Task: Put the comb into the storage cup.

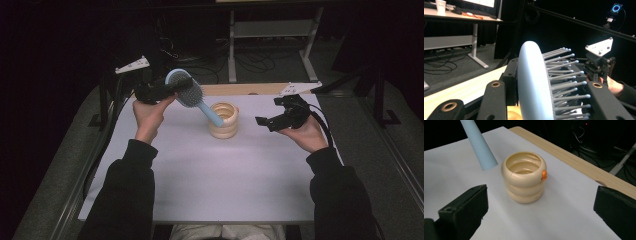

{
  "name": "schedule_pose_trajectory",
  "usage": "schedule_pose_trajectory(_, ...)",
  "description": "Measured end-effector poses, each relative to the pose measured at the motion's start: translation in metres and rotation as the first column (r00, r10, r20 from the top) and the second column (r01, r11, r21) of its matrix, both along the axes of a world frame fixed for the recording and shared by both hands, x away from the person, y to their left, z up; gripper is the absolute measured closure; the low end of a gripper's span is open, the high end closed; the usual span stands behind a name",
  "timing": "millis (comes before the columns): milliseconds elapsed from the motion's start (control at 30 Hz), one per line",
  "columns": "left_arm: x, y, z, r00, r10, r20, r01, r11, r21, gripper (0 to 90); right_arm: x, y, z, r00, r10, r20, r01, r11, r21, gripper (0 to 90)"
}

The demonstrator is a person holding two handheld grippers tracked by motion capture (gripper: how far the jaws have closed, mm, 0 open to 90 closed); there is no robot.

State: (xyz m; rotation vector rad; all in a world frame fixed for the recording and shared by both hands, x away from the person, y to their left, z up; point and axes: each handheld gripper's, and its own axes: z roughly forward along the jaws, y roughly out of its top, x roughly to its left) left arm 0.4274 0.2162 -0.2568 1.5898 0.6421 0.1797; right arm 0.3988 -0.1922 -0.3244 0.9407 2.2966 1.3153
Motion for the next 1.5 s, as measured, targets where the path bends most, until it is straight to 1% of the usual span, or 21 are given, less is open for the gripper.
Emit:
schedule_pose_trajectory(133, 0.004, 0.0, 0.01, 0.9999, 0.001, 0.015, -0.001, 0.9999, 0.013, 54.5, -0.007, -0.007, -0.007, 1.0, -0.004, 0.004, 0.004, 1.0, 0.006, 0.0)
schedule_pose_trajectory(200, 0.006, -0.001, 0.015, 0.9998, 0.001, 0.021, -0.001, 1.0, 0.009, 54.5, -0.012, -0.01, -0.01, 0.9999, -0.009, 0.007, 0.009, 1.0, 0.003, 0.0)
schedule_pose_trajectory(300, 0.01, -0.003, 0.023, 0.9997, 0.001, 0.026, -0.002, 1.0, 0.006, 54.5, -0.019, -0.016, -0.015, 0.9999, -0.01, 0.006, 0.01, 0.9998, 0.018, 0.0)
schedule_pose_trajectory(433, 0.013, -0.009, 0.031, 0.9993, 0.001, 0.037, -0.001, 0.9997, 0.024, 54.5, -0.027, -0.022, -0.02, 0.9997, -0.017, 0.019, 0.017, 0.9994, 0.029, 0.0)
schedule_pose_trajectory(533, 0.015, -0.013, 0.036, 0.9992, 0.002, 0.041, -0.003, 0.9995, 0.03, 54.5, -0.033, -0.027, -0.025, 0.9993, -0.031, 0.023, 0.03, 0.9994, 0.019, 0.0)
schedule_pose_trajectory(667, 0.019, -0.017, 0.041, 0.9991, 0.002, 0.042, -0.004, 0.9993, 0.037, 54.5, -0.037, -0.032, -0.031, 0.9988, -0.044, 0.022, 0.044, 0.9984, 0.035, 0.0)
schedule_pose_trajectory(767, 0.023, -0.019, 0.042, 0.9993, 0.007, 0.036, -0.008, 0.9991, 0.043, 54.5, -0.04, -0.036, -0.033, 0.998, -0.057, 0.025, 0.056, 0.9971, 0.051, 0.0)
schedule_pose_trajectory(900, 0.03, -0.022, 0.042, 0.9995, 0.017, 0.028, -0.018, 0.9993, 0.034, 54.5, -0.046, -0.039, -0.037, 0.9956, -0.085, 0.04, 0.083, 0.9952, 0.052, 0.0)
schedule_pose_trajectory(1000, 0.034, -0.024, 0.04, 0.9995, 0.024, 0.021, -0.024, 0.9992, 0.031, 54.4, -0.05, -0.041, -0.041, 0.9961, -0.082, 0.034, 0.08, 0.995, 0.06, 0.0)
schedule_pose_trajectory(1067, 0.038, -0.026, 0.038, 0.9997, 0.024, 0.009, -0.024, 0.9991, 0.034, 54.4, -0.053, -0.042, -0.044, 0.9964, -0.08, 0.029, 0.078, 0.9948, 0.065, 0.0)
schedule_pose_trajectory(1167, 0.04, -0.028, 0.035, 0.9989, 0.041, 0.022, -0.042, 0.9979, 0.05, 54.4, -0.056, -0.043, -0.048, 0.9967, -0.077, 0.026, 0.075, 0.9952, 0.063, 0.0)
schedule_pose_trajectory(1300, 0.043, -0.03, 0.032, 0.9988, 0.045, 0.017, -0.046, 0.9972, 0.059, 54.4, -0.063, -0.048, -0.053, 0.9965, -0.082, 0.019, 0.08, 0.9947, 0.064, 0.0)
schedule_pose_trajectory(1400, 0.044, -0.031, 0.03, 0.9985, 0.05, 0.023, -0.052, 0.9963, 0.068, 54.3, -0.067, -0.052, -0.056, 0.996, -0.089, 0.014, 0.088, 0.9937, 0.07, 0.0)
schedule_pose_trajectory(1500, 0.044, -0.032, 0.03, 0.9979, 0.06, 0.026, -0.062, 0.996, 0.065, 54.3, -0.071, -0.056, -0.06, 0.9958, -0.091, 0.007, 0.09, 0.9933, 0.072, 0.0)
